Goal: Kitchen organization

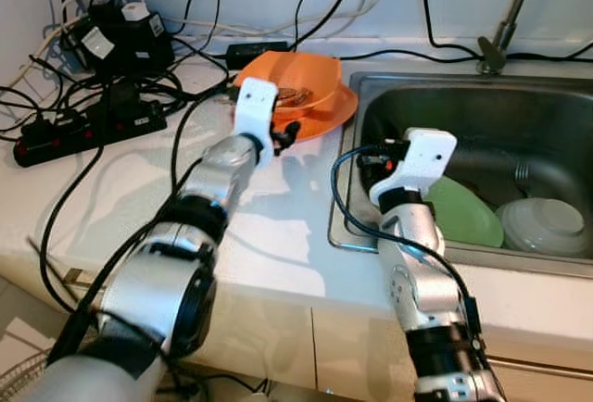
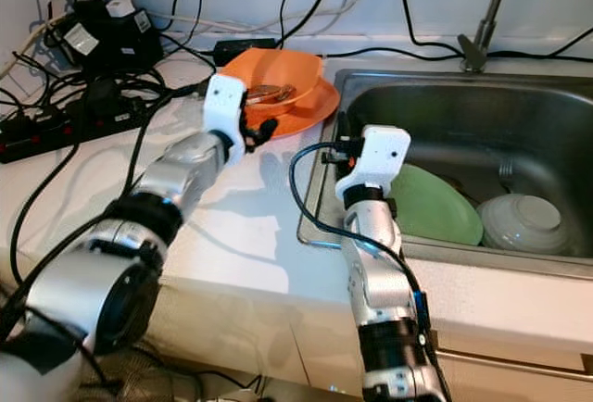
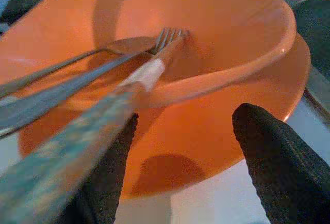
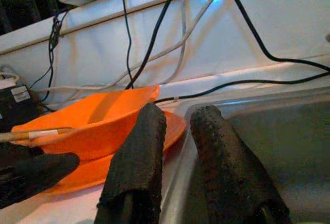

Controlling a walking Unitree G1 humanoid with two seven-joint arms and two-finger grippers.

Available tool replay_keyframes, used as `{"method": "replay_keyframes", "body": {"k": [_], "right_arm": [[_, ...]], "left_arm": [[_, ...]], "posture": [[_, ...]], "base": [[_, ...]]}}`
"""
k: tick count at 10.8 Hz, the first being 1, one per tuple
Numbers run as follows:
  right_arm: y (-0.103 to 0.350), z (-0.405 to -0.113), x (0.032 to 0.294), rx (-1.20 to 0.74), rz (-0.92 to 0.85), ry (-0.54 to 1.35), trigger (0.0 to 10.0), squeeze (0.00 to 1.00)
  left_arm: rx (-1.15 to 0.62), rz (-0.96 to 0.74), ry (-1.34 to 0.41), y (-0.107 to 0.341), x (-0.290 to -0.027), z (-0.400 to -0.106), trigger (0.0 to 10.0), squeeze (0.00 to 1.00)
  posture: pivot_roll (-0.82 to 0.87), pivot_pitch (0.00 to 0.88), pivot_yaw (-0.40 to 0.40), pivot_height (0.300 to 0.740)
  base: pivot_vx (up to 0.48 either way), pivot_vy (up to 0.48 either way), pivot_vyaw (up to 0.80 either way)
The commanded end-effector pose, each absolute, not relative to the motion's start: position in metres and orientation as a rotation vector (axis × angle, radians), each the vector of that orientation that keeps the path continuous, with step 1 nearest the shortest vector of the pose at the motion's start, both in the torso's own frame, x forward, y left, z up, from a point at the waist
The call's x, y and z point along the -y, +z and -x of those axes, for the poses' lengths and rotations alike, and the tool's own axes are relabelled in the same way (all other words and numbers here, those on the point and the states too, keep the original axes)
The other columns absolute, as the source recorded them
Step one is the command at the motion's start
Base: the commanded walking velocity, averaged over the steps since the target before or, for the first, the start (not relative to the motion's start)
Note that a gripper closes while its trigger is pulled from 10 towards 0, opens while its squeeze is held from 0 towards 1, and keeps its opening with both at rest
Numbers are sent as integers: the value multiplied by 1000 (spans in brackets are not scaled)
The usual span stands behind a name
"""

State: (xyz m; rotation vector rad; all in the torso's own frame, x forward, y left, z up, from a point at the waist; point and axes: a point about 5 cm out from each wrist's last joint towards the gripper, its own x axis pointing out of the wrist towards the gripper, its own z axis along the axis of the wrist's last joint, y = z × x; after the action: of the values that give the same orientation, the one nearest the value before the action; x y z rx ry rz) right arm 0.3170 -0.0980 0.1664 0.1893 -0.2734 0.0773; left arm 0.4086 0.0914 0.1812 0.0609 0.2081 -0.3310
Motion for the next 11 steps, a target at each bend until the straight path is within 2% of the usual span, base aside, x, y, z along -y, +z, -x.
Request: {"method": "replay_keyframes", "body": {"k": [1,4,11], "right_arm": [[143,-309,100,173,-185,56,10000,0],[143,-305,101,163,-181,57,10000,0],[143,-306,98,126,-184,77,10000,0]], "left_arm": [[-207,-41,-304,186,-92,-411,10000,0],[-243,-19,-261,182,-93,-411,10000,0],[-407,-78,-194,145,-118,-401,10000,0]], "posture": [[4,81,144,740],[-10,88,140,740],[33,81,139,740]], "base": [[0,0,0],[0,0,0],[0,0,0]]}}
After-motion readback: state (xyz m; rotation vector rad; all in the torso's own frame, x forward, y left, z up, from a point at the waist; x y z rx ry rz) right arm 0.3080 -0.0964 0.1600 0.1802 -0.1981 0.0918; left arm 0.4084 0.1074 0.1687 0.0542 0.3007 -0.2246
